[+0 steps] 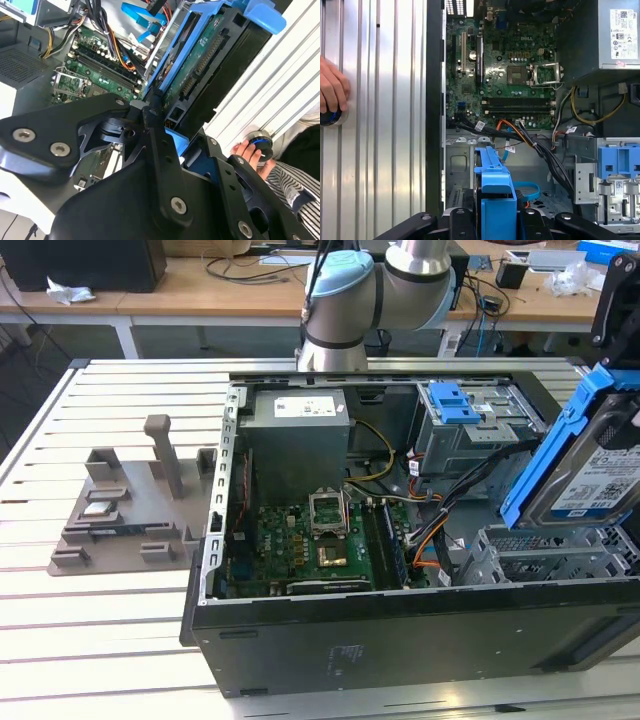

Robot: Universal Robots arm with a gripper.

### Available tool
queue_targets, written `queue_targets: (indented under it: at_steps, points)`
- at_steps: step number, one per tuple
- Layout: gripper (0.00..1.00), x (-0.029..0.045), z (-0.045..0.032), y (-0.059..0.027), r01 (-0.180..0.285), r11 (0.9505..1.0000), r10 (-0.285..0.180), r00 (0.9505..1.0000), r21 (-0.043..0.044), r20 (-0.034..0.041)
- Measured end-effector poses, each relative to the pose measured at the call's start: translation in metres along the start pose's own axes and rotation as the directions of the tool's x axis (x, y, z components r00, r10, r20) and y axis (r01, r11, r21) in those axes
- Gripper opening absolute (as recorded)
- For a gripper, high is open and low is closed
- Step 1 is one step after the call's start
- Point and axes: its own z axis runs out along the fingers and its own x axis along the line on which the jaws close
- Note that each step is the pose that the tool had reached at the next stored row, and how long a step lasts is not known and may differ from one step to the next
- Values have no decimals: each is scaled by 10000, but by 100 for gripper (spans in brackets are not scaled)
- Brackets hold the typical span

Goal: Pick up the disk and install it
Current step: 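Insert the disk into the insertion slot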

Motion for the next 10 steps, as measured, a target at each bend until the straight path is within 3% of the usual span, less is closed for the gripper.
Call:
queue_targets:
  at_steps: [2, 10]
  points:
    - [37, 2, 87, -3, -1, 10000, 1, 10000, 0, -1]
    - [37, 2, 192, -7, -54, 10000, 54, 10000, 1, -10]
